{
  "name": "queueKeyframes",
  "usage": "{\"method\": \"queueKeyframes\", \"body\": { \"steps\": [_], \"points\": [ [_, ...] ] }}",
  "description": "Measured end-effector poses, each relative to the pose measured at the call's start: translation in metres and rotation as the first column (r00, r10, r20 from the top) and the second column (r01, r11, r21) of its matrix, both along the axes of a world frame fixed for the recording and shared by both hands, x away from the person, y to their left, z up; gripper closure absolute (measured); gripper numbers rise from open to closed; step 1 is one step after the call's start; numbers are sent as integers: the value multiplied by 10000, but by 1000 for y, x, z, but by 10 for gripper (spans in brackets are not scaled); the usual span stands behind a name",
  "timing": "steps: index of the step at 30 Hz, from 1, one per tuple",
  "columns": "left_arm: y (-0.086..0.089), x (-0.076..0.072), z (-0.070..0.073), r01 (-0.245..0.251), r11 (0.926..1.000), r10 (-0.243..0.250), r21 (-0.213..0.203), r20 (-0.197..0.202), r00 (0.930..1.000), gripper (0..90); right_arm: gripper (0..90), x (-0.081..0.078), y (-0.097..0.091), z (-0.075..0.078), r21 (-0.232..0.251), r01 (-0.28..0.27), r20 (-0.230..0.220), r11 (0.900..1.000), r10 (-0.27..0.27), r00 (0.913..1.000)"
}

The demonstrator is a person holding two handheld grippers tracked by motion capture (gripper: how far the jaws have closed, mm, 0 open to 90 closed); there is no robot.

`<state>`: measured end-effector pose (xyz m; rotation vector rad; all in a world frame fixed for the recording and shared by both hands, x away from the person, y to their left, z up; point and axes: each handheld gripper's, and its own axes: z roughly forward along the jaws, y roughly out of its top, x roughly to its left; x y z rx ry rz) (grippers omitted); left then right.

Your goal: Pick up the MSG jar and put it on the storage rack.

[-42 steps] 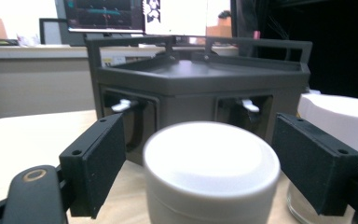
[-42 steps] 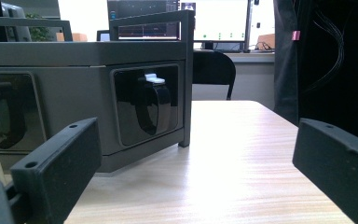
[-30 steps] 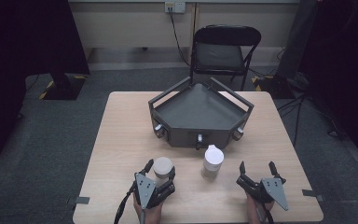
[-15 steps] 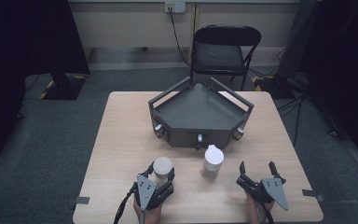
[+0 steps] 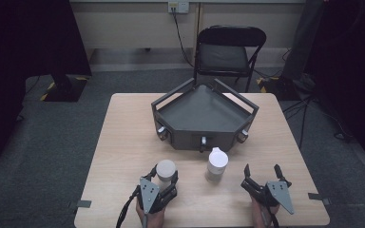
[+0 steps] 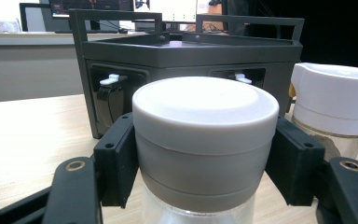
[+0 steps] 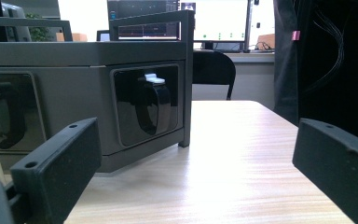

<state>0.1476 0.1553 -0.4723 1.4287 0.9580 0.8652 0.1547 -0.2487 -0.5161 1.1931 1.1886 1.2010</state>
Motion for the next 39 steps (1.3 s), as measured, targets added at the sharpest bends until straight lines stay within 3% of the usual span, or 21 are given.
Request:
{"method": "queueKeyframes", "body": {
  "steps": [25,39],
  "points": [
    [3,1,3,160,9998,-160,146,-32,9999,342,2,0,0,0,0,0,-1,10000,0,10000],
    [13,3,12,686,9973,-685,-263,46,9976,342,2,0,0,0,3,-1,-1,10000,1,10000]
  ]
}}
